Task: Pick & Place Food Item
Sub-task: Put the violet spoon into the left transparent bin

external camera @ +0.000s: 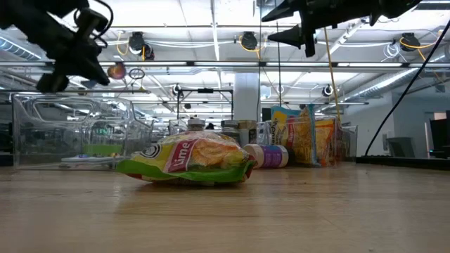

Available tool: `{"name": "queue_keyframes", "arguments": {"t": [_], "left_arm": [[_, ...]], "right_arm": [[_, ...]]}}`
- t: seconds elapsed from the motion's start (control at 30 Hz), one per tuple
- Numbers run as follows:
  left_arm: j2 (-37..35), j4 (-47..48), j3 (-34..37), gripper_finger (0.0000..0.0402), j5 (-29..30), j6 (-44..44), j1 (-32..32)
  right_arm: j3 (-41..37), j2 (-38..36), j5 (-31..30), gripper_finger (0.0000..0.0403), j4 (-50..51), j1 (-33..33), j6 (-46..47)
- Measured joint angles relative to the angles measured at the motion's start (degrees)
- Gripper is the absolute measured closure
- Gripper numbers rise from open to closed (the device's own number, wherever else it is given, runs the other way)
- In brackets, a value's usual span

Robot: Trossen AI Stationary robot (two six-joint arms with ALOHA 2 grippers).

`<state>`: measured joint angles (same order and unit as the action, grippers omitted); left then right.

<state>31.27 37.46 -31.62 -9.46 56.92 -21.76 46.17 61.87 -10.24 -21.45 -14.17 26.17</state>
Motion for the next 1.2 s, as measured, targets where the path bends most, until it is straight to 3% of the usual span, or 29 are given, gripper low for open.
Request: {"name": "queue_keyframes", "arguments": {"t": [0.27,0.67,0.83,1.07,1.2], "left_arm": [[0.8,-14.8,11.0,0.0398,-3.0,9.4,0.0],[4.6,-14.3,12.1,0.0398,-3.1,15.3,0.3],[9.3,-11.5,8.7,0.0398,-3.0,13.2,0.6],[18.3,1.4,0.3,0.0398,-3.3,9.1,0.6],[23.4,2.2,-1.7,0.0398,-4.4,8.3,0.6]], "right_arm": [[0.0,0.0,0.0,0.0178,1.6,0.0,0.1],[-1.7,0.0,-0.2,0.0179,1.5,-1.4,1.8],[-5.2,0.0,-0.2,0.0179,-3.7,-1.6,4.7],[-9.3,0.0,-0.2,0.0179,-10.6,-1.6,6.1],[-9.3,0.0,-0.2,0.0179,-10.6,-1.6,5.8]]}}
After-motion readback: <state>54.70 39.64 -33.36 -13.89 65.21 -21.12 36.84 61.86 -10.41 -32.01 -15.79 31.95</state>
